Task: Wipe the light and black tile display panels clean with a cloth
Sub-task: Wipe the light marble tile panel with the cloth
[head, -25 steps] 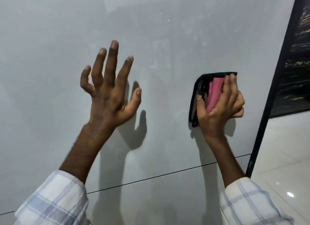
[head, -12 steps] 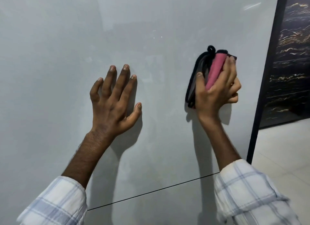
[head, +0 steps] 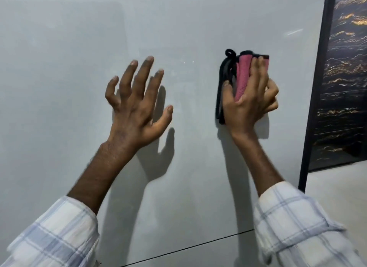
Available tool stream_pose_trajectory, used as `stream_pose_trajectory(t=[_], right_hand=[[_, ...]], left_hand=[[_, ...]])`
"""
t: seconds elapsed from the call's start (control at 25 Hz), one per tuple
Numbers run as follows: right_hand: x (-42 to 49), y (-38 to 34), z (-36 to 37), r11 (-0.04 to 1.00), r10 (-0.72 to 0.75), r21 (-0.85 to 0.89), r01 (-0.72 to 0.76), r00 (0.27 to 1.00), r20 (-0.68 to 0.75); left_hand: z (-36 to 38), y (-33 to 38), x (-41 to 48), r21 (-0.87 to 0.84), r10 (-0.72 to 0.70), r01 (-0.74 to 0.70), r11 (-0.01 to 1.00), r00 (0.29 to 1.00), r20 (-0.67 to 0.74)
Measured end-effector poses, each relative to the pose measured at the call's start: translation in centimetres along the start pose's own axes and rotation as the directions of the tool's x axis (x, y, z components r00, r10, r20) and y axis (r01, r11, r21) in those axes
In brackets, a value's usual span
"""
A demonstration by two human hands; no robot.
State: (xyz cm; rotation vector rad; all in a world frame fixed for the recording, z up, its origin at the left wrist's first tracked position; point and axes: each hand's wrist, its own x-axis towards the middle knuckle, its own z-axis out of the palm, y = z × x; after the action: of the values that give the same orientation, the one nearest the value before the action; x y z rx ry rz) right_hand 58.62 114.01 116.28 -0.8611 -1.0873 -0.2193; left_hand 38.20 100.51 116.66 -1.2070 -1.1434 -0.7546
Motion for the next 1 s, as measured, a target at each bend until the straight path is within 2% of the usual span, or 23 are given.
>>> stream_pose_trajectory(t=[0.04,0.08,0.12,0.16,0.2,0.24,0.28,0.36,0.4,0.44,0.48,0.52,0.6,0.64,0.68,0.72,0.76,0.8,0.84,0.88,0.92,0.96,1.0], right_hand=[[-1.5,-0.8,0.1,0.996,-0.092,-0.008,0.092,0.995,0.023],[-3.0,-0.7,-0.1,0.952,-0.304,-0.011,0.306,0.948,0.093],[-3.8,-0.1,-0.4,0.828,-0.555,0.014,0.561,0.815,0.165],[-3.2,0.8,-0.9,0.659,-0.742,0.054,0.750,0.637,0.210],[-1.4,1.5,-1.1,0.536,-0.830,0.071,0.841,0.510,0.226],[0.8,2.1,-0.9,0.503,-0.843,0.038,0.863,0.481,0.239],[3.0,2.3,-0.4,0.575,-0.793,-0.013,0.818,0.561,0.237],[6.1,1.4,0.3,0.863,-0.483,-0.093,0.497,0.865,0.136],[6.0,0.4,0.6,0.941,-0.317,-0.099,0.323,0.946,0.072],[5.0,-0.7,0.8,0.966,-0.241,-0.085,0.243,0.970,0.037],[3.6,-1.4,1.0,0.958,-0.278,-0.065,0.280,0.960,0.038],[2.2,-1.6,1.0,0.899,-0.432,-0.034,0.436,0.898,0.079],[1.8,-0.5,0.4,0.585,-0.804,0.044,0.810,0.572,0.160],[3.5,0.0,0.2,0.471,-0.873,0.054,0.881,0.456,0.172],[5.7,0.3,0.3,0.471,-0.870,0.028,0.881,0.460,0.176],[8.0,0.3,0.7,0.590,-0.796,-0.006,0.807,0.583,0.166],[9.9,-0.1,1.1,0.768,-0.631,-0.028,0.640,0.764,0.134],[10.8,-0.9,1.5,0.901,-0.427,-0.034,0.431,0.899,0.093],[10.6,-1.9,1.8,0.958,-0.285,-0.028,0.287,0.957,0.048],[9.7,-3.1,2.0,0.964,-0.265,-0.026,0.266,0.964,0.016],[8.5,-3.8,2.3,0.934,-0.357,-0.025,0.357,0.934,0.017],[7.3,-3.9,2.4,0.849,-0.527,-0.019,0.529,0.848,0.063],[6.9,-3.6,2.3,0.703,-0.707,0.001,0.712,0.697,0.119]], left_hand=[[0.0,-0.5,1.4,0.012,-0.005,0.005,1.000,1.000,-0.006],[0.1,-1.1,2.5,0.031,-0.004,0.004,1.000,1.000,-0.006],[0.3,-1.7,3.3,0.055,0.006,-0.006,0.998,1.000,0.002],[0.6,-2.2,3.7,0.079,0.026,-0.027,0.996,0.999,0.019],[0.9,-2.5,3.8,0.100,0.052,-0.056,0.993,0.998,0.041],[1.2,-2.7,3.7,0.115,0.080,-0.086,0.990,0.995,0.058],[1.4,-2.8,3.5,0.125,0.100,-0.108,0.986,0.993,0.064],[1.6,-2.7,3.3,0.123,0.112,-0.117,0.985,0.992,0.051],[1.6,-2.7,3.3,0.119,0.110,-0.114,0.986,0.993,0.042],[1.6,-2.6,3.3,0.118,0.109,-0.113,0.987,0.993,0.038],[1.6,-2.7,3.2,0.120,0.109,-0.113,0.986,0.993,0.037],[1.6,-2.7,3.2,0.124,0.110,-0.114,0.986,0.993,0.042],[1.5,-2.6,3.2,0.128,0.116,-0.122,0.984,0.992,0.057],[1.4,-2.6,3.2,0.127,0.122,-0.129,0.984,0.991,0.063],[1.4,-2.6,3.3,0.123,0.128,-0.135,0.983,0.990,0.065],[1.3,-2.6,3.4,0.119,0.134,-0.141,0.983,0.989,0.062],[1.1,-2.6,3.7,0.116,0.141,-0.146,0.982,0.989,0.052],[0.9,-2.7,4.2,0.117,0.144,-0.147,0.982,0.989,0.034],[0.7,-2.8,5.0,0.116,0.139,-0.140,0.983,0.990,0.011],[0.5,-3.0,6.1,0.111,0.130,-0.128,0.986,0.992,-0.010],[0.3,-3.4,7.3,0.106,0.121,-0.118,0.987,0.992,-0.023],[0.3,-3.7,8.6,0.109,0.118,-0.114,0.987,0.993,-0.027],[0.3,-4.1,9.9,0.126,0.122,-0.118,0.985,0.992,-0.024]])
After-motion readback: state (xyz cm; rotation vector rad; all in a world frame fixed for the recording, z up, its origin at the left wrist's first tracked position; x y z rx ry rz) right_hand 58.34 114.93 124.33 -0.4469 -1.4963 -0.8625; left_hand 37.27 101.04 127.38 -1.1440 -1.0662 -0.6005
